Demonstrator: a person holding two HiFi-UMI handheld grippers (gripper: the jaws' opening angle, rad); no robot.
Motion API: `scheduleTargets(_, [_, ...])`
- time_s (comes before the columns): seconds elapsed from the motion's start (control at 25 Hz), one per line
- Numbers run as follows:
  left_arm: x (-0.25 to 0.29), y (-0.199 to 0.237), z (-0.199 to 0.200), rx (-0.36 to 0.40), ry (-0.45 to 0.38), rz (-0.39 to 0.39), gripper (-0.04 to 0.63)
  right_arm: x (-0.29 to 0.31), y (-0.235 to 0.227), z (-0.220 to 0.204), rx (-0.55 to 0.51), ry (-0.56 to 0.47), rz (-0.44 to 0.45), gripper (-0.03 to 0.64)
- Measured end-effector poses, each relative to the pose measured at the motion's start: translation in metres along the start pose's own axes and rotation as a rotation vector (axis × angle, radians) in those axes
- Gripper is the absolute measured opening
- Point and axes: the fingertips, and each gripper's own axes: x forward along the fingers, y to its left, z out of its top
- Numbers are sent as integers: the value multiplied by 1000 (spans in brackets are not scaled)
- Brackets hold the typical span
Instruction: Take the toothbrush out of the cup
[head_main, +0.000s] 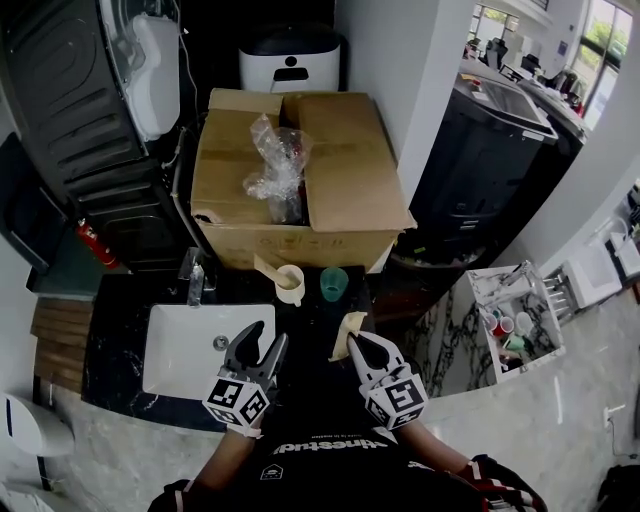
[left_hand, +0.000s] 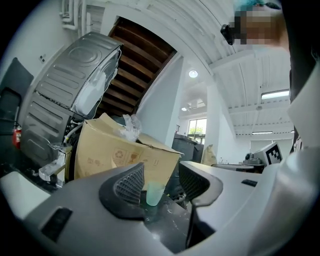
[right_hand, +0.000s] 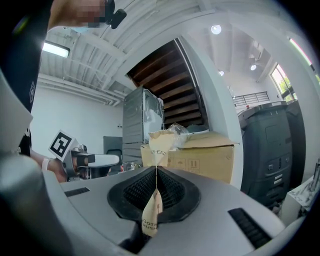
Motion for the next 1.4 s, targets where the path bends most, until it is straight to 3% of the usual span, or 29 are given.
scheduleTargets(0.4, [28,45,-13,-51,24,69,226,-12,-2,-2,2,2,-28,40])
scheduleTargets(0.68, [84,80,-38,-67,96,95,229,-29,-13,-6,9,23,-68,40])
scheduleTargets(1.0, [122,130,-66,-112,168,222,236,-44,-17,-7,27,16,-82,40])
scheduleTargets(1.4, [165,146,-82,-111,228,209,235,-52,-19,-11,45,13,-91,40])
